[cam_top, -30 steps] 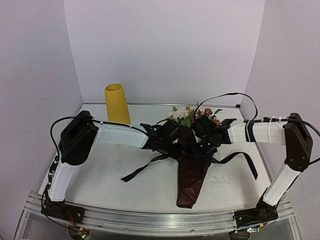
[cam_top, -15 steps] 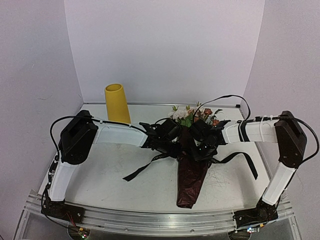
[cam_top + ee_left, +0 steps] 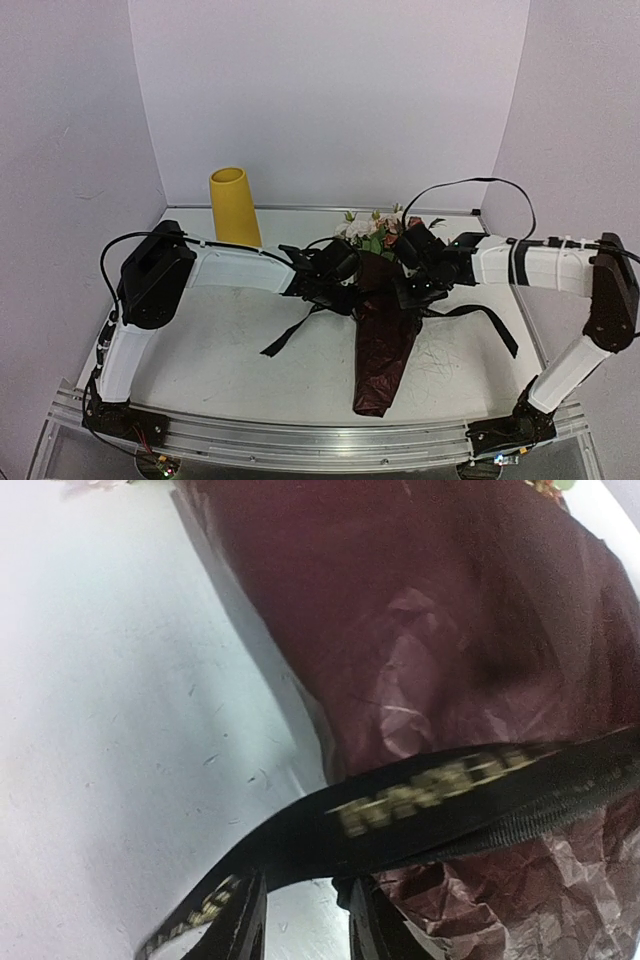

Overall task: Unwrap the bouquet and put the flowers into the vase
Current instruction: Untie the ribbon from the wrapping paper.

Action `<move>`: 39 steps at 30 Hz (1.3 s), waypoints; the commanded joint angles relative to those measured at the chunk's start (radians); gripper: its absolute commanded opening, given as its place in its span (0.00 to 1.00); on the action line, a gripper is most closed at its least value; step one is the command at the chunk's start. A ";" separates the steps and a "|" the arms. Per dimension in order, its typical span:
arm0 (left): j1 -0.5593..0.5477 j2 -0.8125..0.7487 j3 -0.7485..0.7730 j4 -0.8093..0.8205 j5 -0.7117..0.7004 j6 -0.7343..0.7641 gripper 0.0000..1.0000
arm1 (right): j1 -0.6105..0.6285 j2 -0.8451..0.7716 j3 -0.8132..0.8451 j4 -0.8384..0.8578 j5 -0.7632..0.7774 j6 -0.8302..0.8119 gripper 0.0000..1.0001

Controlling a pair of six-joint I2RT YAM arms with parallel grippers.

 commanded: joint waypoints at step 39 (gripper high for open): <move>-0.046 -0.073 0.067 -0.032 0.075 0.163 0.64 | -0.116 -0.113 -0.050 -0.023 -0.231 -0.114 0.50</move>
